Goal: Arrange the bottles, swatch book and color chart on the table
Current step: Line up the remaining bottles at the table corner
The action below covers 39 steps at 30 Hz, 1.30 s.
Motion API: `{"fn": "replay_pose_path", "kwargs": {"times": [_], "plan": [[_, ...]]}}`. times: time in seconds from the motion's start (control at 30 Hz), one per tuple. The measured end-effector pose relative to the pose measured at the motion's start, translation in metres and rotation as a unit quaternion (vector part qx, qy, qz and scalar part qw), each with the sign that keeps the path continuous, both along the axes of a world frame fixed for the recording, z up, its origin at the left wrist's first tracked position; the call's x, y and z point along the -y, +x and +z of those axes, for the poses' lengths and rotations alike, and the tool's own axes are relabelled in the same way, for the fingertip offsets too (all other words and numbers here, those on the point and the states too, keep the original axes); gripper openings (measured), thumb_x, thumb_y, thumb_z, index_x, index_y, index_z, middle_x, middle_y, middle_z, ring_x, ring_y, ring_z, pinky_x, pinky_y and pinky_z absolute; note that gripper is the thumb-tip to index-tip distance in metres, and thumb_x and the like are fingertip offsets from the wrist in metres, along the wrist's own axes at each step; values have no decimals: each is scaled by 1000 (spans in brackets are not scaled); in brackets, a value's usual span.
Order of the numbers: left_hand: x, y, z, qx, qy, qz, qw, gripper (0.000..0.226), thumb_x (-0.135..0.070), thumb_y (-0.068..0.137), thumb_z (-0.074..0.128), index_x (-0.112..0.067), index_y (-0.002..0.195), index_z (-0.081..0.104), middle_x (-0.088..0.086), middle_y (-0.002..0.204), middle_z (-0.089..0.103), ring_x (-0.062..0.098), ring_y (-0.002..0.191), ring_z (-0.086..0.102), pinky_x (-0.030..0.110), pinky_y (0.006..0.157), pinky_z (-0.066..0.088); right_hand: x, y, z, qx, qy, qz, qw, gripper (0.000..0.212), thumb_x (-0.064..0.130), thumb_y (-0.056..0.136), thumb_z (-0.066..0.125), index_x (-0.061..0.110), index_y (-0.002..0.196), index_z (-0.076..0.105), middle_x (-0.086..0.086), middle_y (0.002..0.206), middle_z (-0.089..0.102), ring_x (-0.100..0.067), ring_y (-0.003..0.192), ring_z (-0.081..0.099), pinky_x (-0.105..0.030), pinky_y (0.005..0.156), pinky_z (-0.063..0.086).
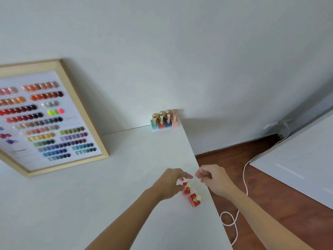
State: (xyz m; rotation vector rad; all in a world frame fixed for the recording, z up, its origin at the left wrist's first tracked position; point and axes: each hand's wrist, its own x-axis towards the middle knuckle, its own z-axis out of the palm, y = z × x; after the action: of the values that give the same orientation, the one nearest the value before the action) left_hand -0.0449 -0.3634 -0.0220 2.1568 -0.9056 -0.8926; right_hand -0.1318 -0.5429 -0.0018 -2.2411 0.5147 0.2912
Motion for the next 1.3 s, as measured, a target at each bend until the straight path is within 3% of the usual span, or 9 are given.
{"fn": "replay_pose_path", "kwargs": {"times": [0.2,0.3,0.4,0.53,0.67,0.87,0.93,1.07,1.3], "plan": [[10,-14,5,54,23,-14,998,33,-7,90,60,-20,120,66,0,125,66,16,110,60,27,95,47,-12,-33,-3,-54,-23,41,997,35,-8,79,56,24,87,68,8,90,67,-4,82,63,-10,67,52],[10,-17,4,72,33,-6,997,28,-7,89,61,-17,115,68,4,119,69,19,105,64,31,92,51,-23,-41,-2,-62,-1,38,997,28,0,69,71,24,84,66,2,92,65,-8,72,62,-18,62,52],[7,-18,2,80,35,13,996,24,-7,90,59,-16,109,70,5,113,70,21,102,64,34,90,53,-33,-45,-3,-42,9,18,999,26,12,63,83,22,78,64,1,87,65,-7,64,56,-13,57,46],[-3,-14,0,66,7,77,995,20,-9,89,61,-14,105,71,5,105,72,20,98,66,29,84,53,-41,-44,-9,8,-28,7,1000,16,15,71,79,16,75,64,10,70,61,-6,62,53,-10,57,44],[-19,3,4,56,-14,148,987,15,-11,85,63,-15,98,71,2,94,73,15,86,66,15,67,46,-39,-34,-11,35,-60,16,997,11,12,76,73,15,73,63,6,70,61,-8,63,51,-11,59,41],[-42,53,15,70,-12,247,966,10,-12,82,68,-13,91,72,-2,81,67,14,78,66,17,67,51,-35,8,-2,69,-32,-3,997,13,5,72,74,11,74,64,-4,69,65,-7,60,49,-17,61,43],[-45,73,18,86,4,278,957,11,-13,82,70,-13,93,72,0,83,67,14,76,63,16,63,48,-36,29,0,84,-31,-5,996,15,4,70,75,12,74,63,-1,65,62,-8,58,49,-12,59,42],[-48,114,21,105,31,310,944,13,-17,80,73,-13,92,72,4,88,71,20,82,66,29,72,57,-40,72,4,106,-33,5,994,19,4,71,77,13,77,61,6,64,60,-6,59,54,-6,60,44],[-41,172,16,86,21,336,938,12,-12,77,76,-9,87,71,7,85,72,23,80,68,35,77,59,-53,146,-2,124,-44,26,991,17,6,75,76,14,83,63,5,74,63,-2,67,58,-3,57,44]]}}
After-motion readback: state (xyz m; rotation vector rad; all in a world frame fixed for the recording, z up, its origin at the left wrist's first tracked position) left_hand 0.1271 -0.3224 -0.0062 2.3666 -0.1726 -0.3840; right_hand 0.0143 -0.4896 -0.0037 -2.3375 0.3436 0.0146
